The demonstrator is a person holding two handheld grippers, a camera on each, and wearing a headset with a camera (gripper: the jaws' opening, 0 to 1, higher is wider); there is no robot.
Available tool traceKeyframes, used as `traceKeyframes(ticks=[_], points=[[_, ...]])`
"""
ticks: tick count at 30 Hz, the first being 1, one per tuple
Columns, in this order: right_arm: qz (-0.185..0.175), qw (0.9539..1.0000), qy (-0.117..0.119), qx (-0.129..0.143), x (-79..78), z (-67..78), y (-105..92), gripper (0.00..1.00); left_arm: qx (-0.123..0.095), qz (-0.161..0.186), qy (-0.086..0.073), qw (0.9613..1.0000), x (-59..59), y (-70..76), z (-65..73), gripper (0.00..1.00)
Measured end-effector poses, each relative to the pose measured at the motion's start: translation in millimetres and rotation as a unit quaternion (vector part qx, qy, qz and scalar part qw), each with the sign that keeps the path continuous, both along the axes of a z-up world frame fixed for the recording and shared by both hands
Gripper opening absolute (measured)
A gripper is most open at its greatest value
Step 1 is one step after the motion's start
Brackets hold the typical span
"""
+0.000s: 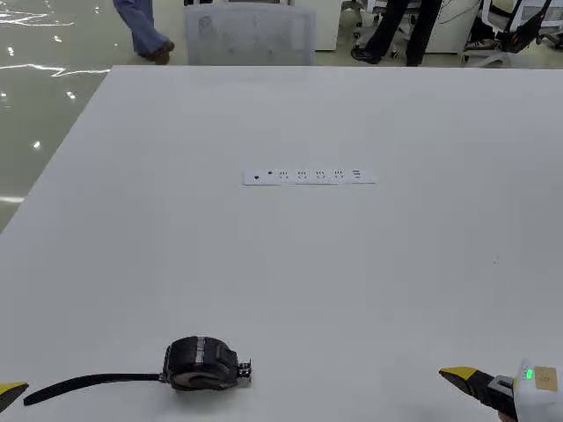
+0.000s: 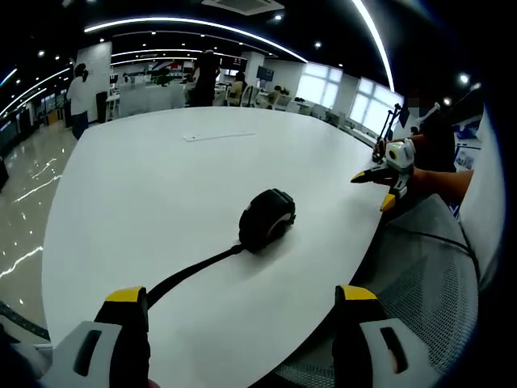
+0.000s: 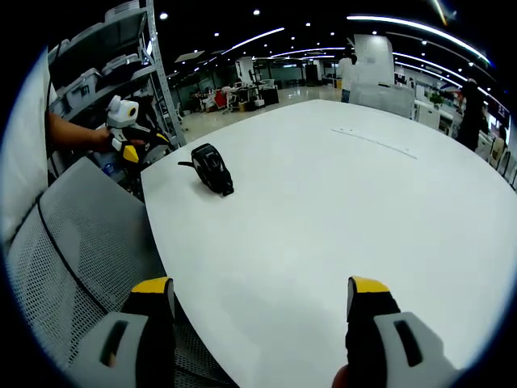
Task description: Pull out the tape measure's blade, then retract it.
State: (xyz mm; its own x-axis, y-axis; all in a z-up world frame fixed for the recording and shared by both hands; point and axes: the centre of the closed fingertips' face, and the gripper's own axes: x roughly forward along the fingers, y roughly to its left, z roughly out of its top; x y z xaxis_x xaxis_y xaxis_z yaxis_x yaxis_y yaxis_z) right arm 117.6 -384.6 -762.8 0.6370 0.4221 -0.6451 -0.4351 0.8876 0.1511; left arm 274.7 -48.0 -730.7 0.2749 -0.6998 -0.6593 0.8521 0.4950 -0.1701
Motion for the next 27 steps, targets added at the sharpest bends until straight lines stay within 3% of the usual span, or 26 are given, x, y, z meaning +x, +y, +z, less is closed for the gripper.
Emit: traceKeyframes(ticks=[27], points=[[0.001, 1.0, 0.006, 0.002, -0.9, -1.3, 1.2, 0.9, 0.004, -0.008, -0.005, 1.0, 2.2, -0.4, 0.8, 0.92]])
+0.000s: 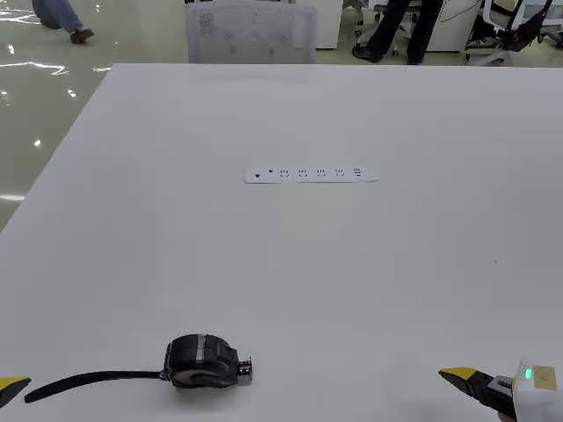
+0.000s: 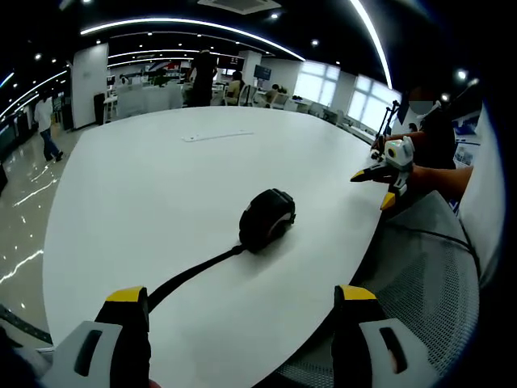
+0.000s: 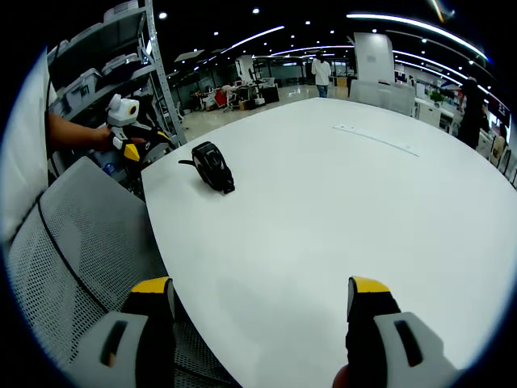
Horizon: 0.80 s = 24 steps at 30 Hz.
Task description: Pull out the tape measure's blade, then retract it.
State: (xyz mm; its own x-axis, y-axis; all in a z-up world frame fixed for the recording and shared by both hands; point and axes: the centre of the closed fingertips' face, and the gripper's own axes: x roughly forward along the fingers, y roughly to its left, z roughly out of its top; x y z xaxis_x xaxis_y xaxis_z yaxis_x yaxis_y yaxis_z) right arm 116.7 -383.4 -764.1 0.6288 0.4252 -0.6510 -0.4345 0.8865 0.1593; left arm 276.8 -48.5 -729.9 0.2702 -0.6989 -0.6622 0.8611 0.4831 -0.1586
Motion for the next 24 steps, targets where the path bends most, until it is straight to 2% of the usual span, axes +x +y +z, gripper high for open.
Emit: traceKeyframes(ticks=[24], points=[[0.003, 1.0, -0.001, 0.002, 0.5, -0.5, 2.1, 0.9, 0.005, -0.006, -0.004, 1.0, 2.5, 0.7, 0.9, 0.91]])
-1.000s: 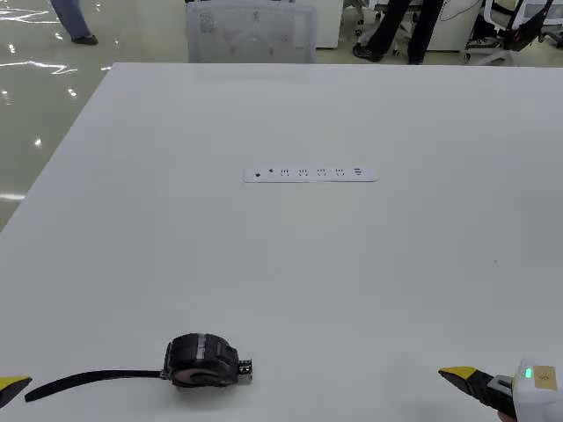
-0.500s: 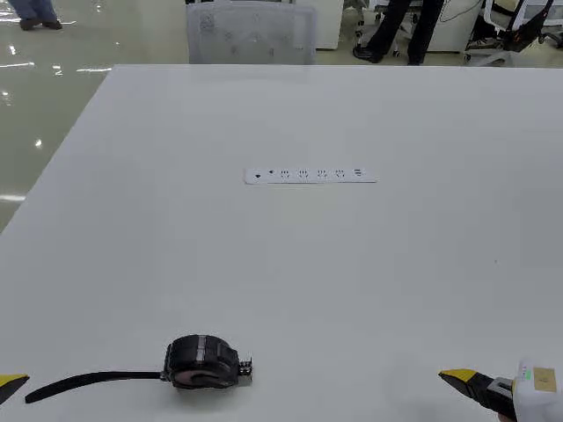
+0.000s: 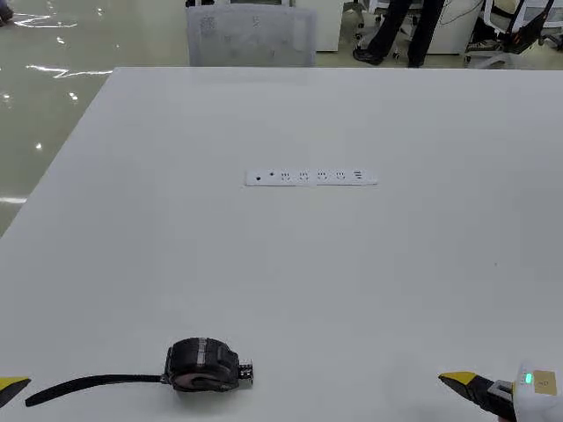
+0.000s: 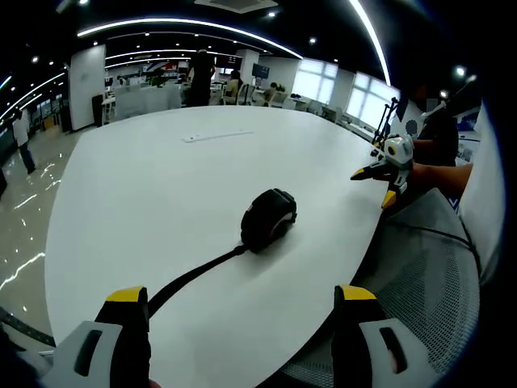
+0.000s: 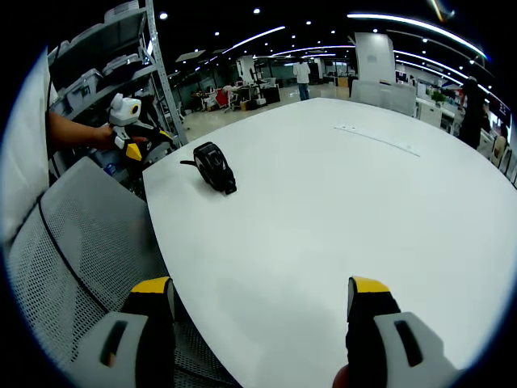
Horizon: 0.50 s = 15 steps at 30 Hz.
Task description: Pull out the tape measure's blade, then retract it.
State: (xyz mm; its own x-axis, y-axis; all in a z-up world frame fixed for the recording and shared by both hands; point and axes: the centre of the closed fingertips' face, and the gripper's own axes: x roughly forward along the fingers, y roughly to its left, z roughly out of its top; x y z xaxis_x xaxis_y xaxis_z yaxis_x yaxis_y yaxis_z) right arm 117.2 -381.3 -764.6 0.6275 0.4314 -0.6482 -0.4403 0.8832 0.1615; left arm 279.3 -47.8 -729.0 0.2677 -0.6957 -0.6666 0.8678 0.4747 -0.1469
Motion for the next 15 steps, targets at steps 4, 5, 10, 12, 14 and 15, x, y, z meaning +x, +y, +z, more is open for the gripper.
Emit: traceKeyframes(ticks=[4, 5, 10, 12, 14, 15], points=[[0.0, 1.0, 0.0, 0.0, 0.1, 0.9, 0.6, 0.9, -0.001, 0.001, 0.0, 1.0, 0.6, -0.2, 0.2, 0.91], [0.0, 1.0, 0.0, 0.0, 0.1, 1.1, 0.8, 0.9, -0.001, 0.001, 0.0, 1.0, 0.8, -0.2, 0.2, 0.91], [0.0, 1.0, 0.0, 0.0, -0.2, 1.1, 1.0, 0.9, -0.001, 0.001, 0.0, 1.0, 1.8, -0.1, 0.3, 0.91], [0.0, 1.0, 0.0, 0.0, -0.1, 1.1, 0.8, 0.9, -0.001, 0.001, -0.002, 1.0, 2.3, -0.1, 0.6, 0.91], [0.0, 1.0, -0.001, 0.0, 0.2, 1.3, 0.6, 0.9, -0.002, 0.002, -0.001, 1.0, 2.5, -0.3, 1.0, 0.91], [0.0, 1.0, -0.001, 0.001, 0.2, 1.4, 0.6, 0.9, -0.002, 0.002, -0.001, 1.0, 2.6, -0.3, 1.0, 0.92]])
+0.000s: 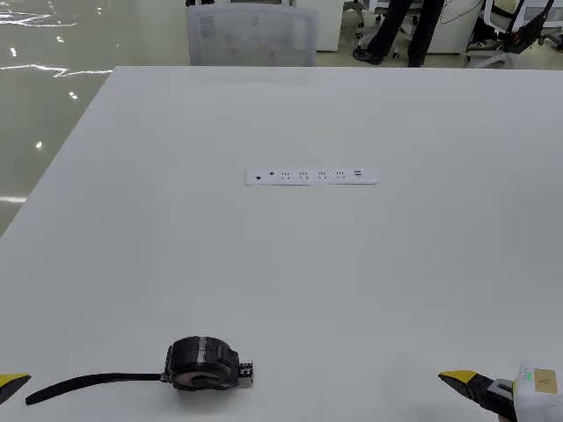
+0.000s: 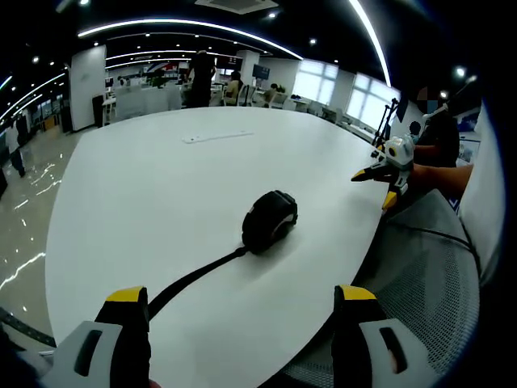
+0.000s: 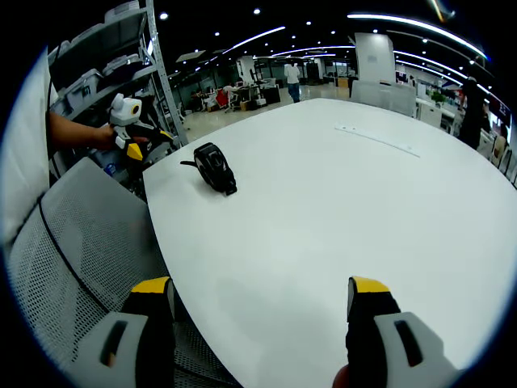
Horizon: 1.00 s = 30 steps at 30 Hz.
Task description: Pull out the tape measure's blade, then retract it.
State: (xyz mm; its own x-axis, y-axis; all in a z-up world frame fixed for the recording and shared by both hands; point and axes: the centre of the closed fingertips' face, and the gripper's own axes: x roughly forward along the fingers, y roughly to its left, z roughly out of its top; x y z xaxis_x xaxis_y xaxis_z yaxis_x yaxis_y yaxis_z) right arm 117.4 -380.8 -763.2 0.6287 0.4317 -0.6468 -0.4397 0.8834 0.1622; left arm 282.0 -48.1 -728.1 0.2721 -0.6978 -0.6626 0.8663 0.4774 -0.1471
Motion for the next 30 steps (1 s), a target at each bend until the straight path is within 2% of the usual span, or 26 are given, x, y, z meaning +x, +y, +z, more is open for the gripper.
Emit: traceKeyframes(ticks=[15, 18, 19, 20, 21, 23, 26, 30], points=[[-0.002, 1.0, -0.005, 0.002, 2.7, 3.5, 0.4, 0.9, -0.001, 0.002, 0.0, 1.0, 0.0, 0.5, 0.5, 0.92], [0.002, 1.0, -0.002, 0.002, 1.5, 2.2, 1.9, 0.9, -0.006, 0.007, 0.005, 0.9999, -0.4, -0.1, 2.0, 0.93], [0.002, 1.0, -0.002, 0.001, 1.4, 1.7, 2.0, 0.89, -0.005, 0.008, 0.002, 1.0, 0.7, 0.4, 2.2, 0.93], [0.002, 1.0, -0.001, 0.001, 1.3, 1.1, 1.8, 0.9, -0.003, 0.008, -0.009, 0.9999, 3.1, 1.0, 3.3, 0.94], [0.002, 1.0, -0.001, 0.001, 1.3, 0.4, 1.6, 0.9, -0.005, 0.006, -0.012, 0.9999, 2.6, 0.1, 4.8, 0.95], [0.003, 1.0, -0.001, 0.002, 1.3, 0.4, 1.9, 0.89, -0.01, 0.007, -0.011, 0.9999, 2.6, -1.1, 6.4, 0.95], [0.002, 1.0, -0.001, 0.003, 1.7, 0.6, 2.1, 0.9, -0.008, 0.005, -0.019, 0.9998, 3.9, -0.7, 7.2, 0.95], [0.002, 1.0, -0.003, 0.002, 2.3, 1.4, 1.9, 0.9, -0.012, 0.006, -0.015, 0.9998, 4.1, -1.5, 7.6, 0.95]])
